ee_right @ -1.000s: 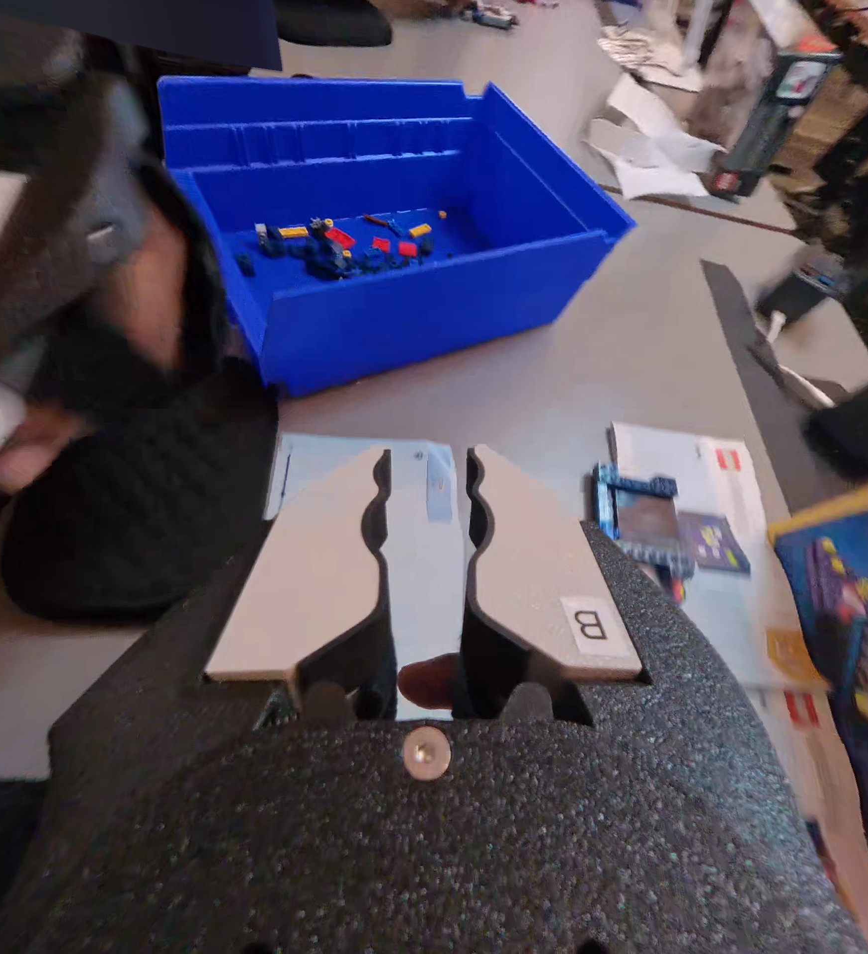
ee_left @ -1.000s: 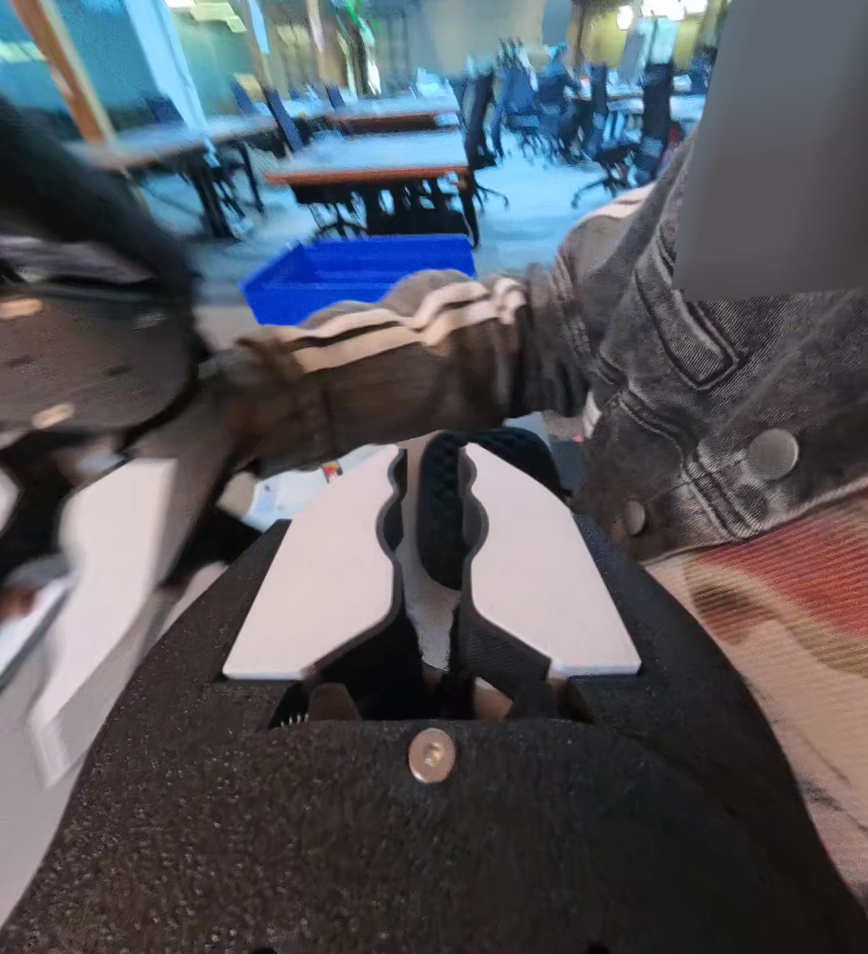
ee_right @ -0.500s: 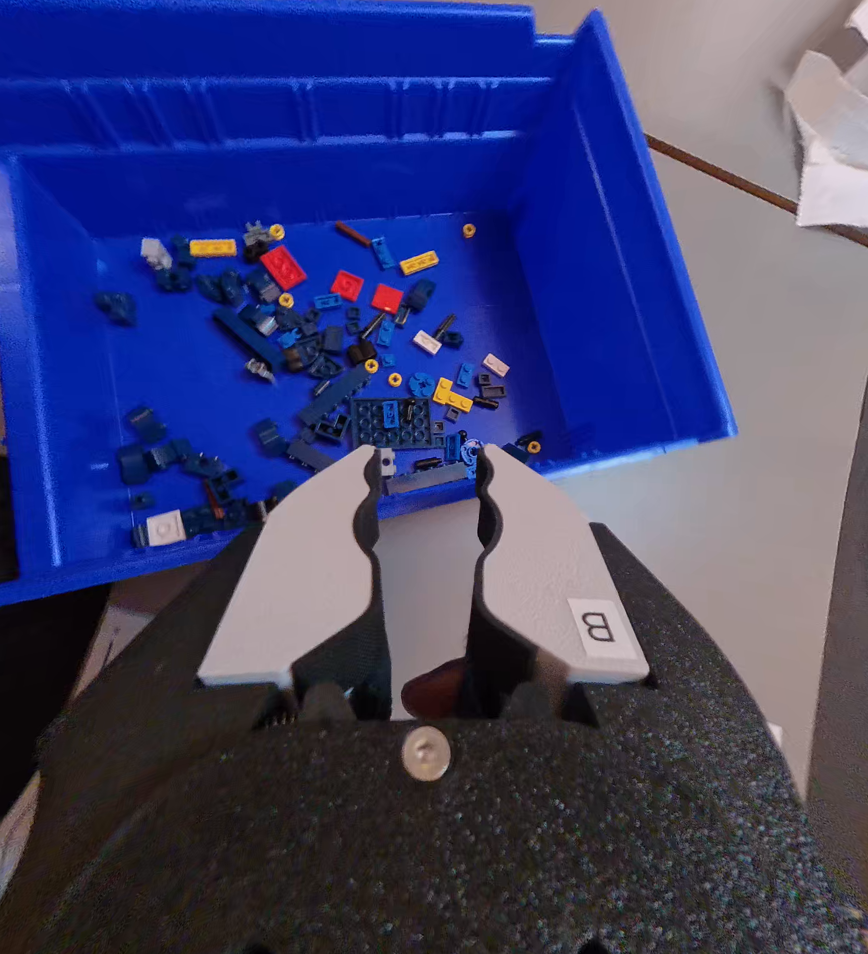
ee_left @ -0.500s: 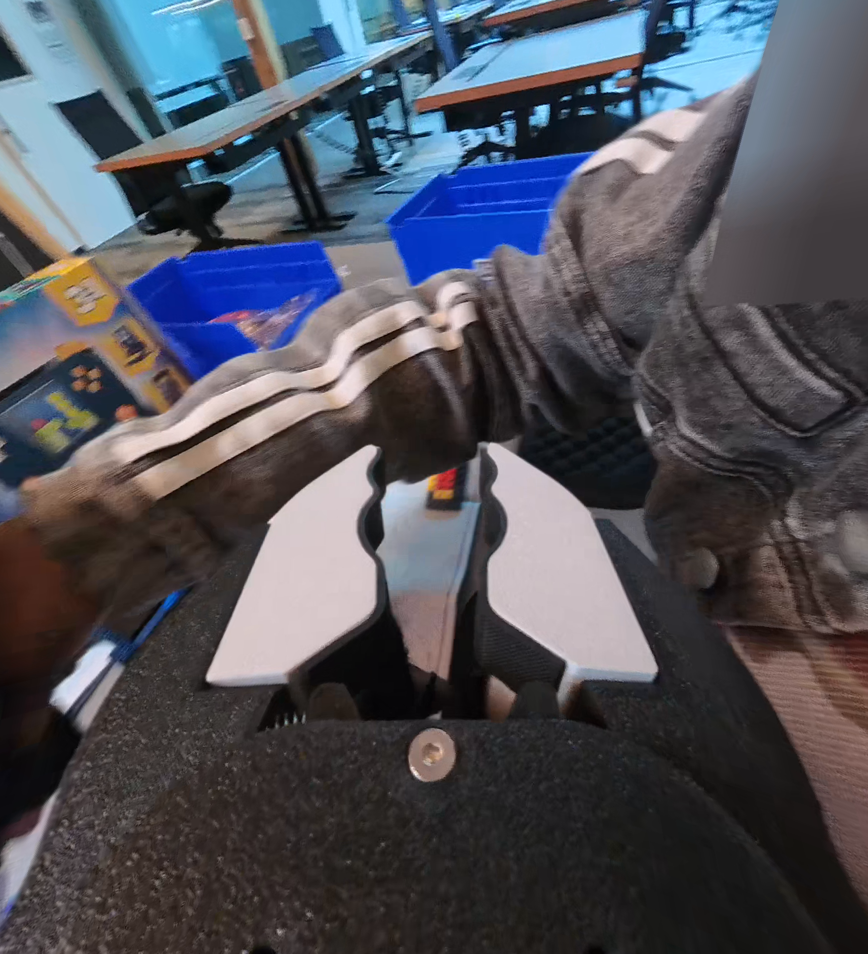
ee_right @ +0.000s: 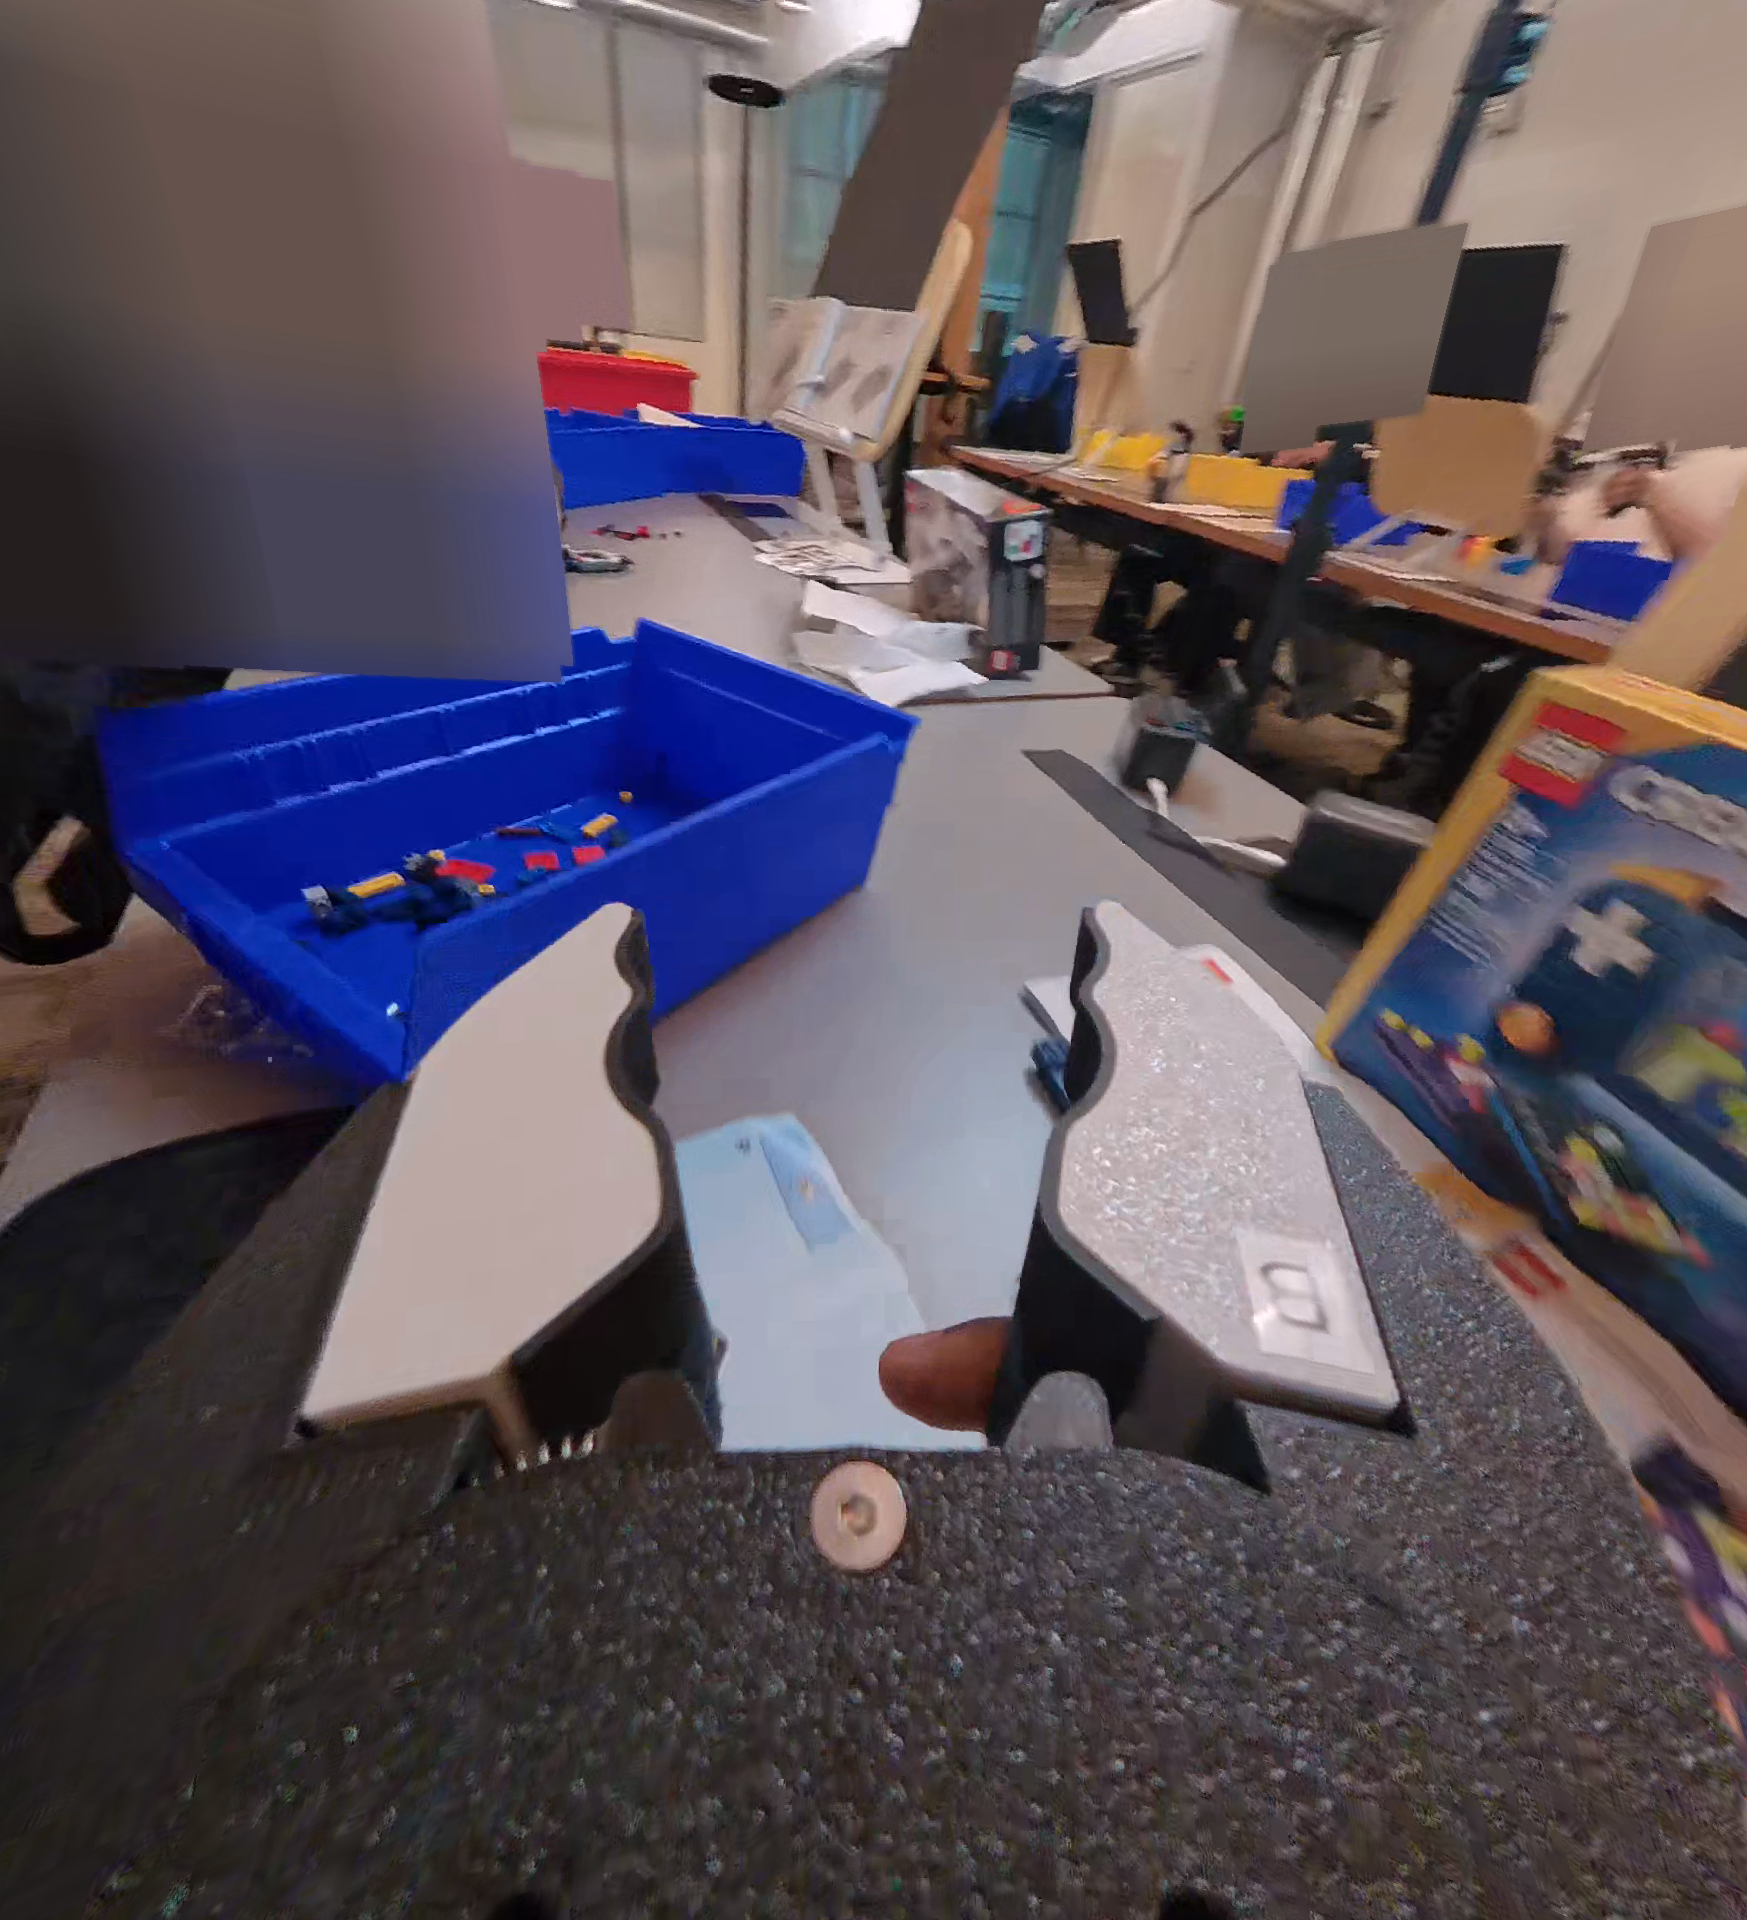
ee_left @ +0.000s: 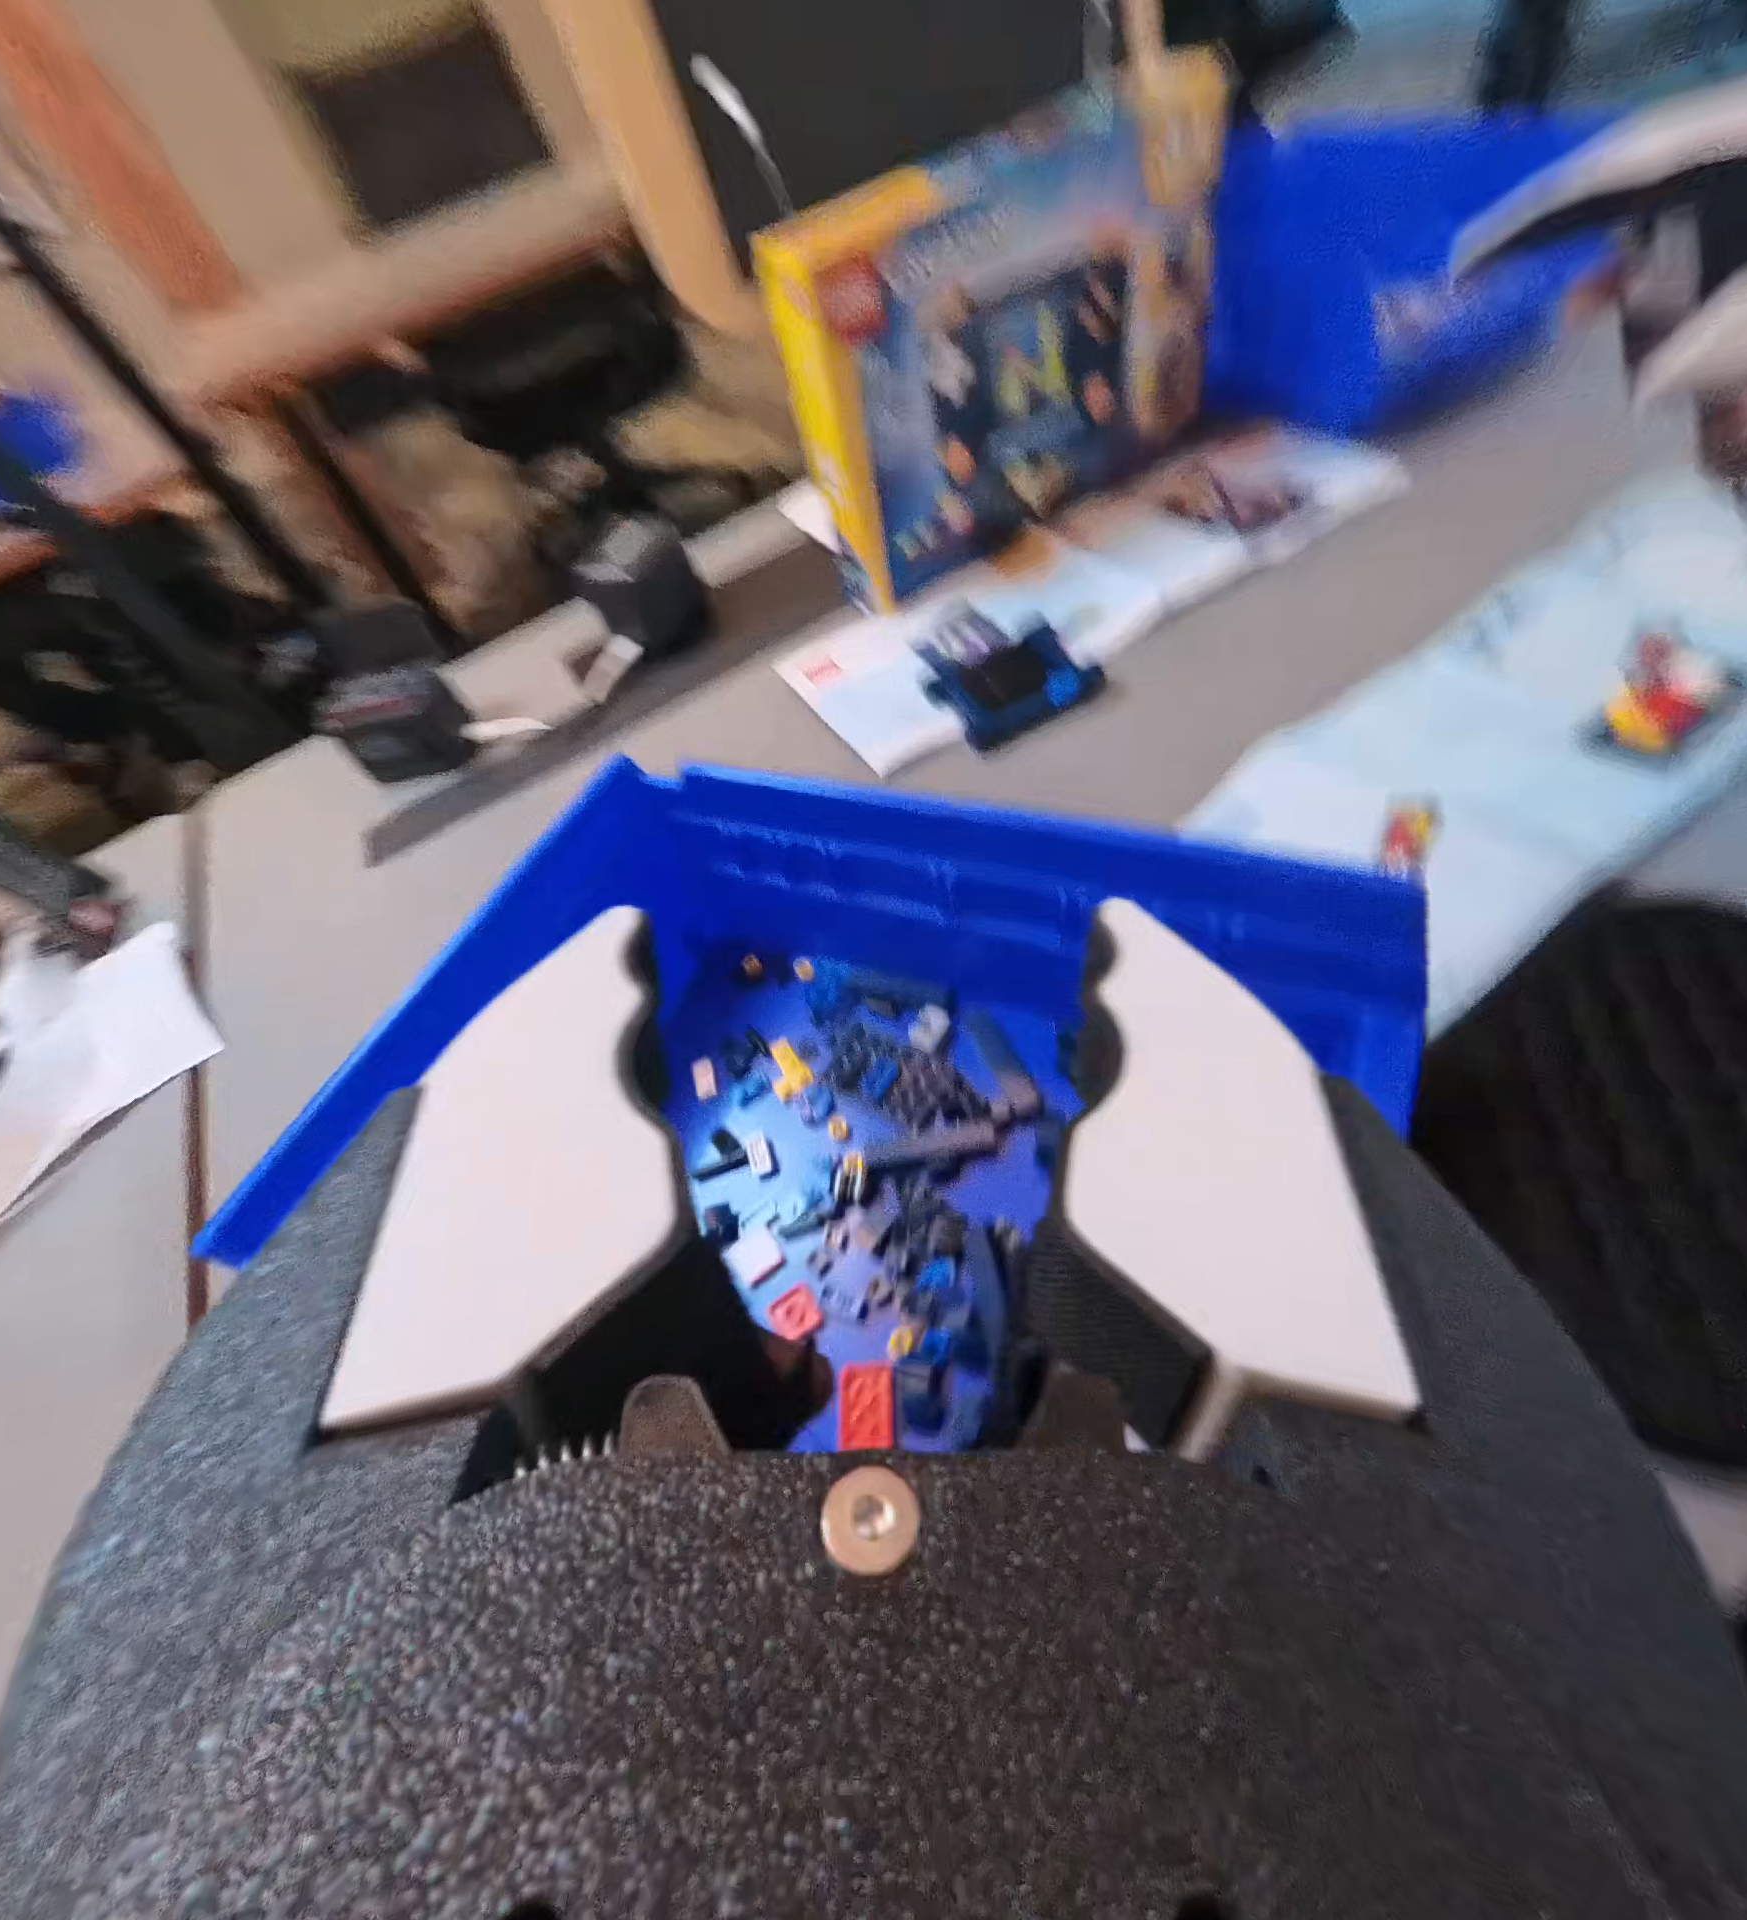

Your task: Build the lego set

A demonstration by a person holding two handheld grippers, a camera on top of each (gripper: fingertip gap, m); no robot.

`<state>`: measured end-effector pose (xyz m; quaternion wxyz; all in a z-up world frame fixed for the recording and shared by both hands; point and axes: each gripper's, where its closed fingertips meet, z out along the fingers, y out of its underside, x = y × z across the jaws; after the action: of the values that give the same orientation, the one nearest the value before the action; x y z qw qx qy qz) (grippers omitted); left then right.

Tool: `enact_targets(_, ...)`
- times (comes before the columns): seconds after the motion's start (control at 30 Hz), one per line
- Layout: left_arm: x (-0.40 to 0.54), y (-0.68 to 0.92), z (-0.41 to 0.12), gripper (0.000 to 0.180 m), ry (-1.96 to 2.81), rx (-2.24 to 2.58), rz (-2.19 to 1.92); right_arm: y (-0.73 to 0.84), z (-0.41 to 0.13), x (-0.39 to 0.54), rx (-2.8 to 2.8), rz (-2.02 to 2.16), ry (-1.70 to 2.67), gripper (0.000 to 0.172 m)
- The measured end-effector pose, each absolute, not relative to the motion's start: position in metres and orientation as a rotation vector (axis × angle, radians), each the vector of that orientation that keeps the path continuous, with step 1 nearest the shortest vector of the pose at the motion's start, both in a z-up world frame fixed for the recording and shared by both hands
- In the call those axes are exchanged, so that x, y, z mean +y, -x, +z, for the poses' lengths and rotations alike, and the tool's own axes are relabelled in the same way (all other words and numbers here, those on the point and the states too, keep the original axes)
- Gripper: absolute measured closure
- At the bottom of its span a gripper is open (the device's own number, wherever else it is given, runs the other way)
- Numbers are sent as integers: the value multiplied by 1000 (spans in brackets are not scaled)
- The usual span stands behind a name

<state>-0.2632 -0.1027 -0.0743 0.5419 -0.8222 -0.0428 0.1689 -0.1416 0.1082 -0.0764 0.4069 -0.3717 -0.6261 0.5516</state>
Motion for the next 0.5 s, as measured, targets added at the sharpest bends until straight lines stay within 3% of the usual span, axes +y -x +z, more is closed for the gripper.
enact_targets(0.13, -84, 282, -114, 138, 2255, 327, 81, 109, -82, 126, -1430, 1424, 925, 101)
enact_targets(0.37, -39, 363, -207, 147, 2520, 773, 157, 96, -86, 146, -1373, 1383, 859, 109)
enact_targets(0.5, -38, 358, -213, 149, 2538, 844, 144, 94, -88, 145, -1381, 1358, 830, 111)
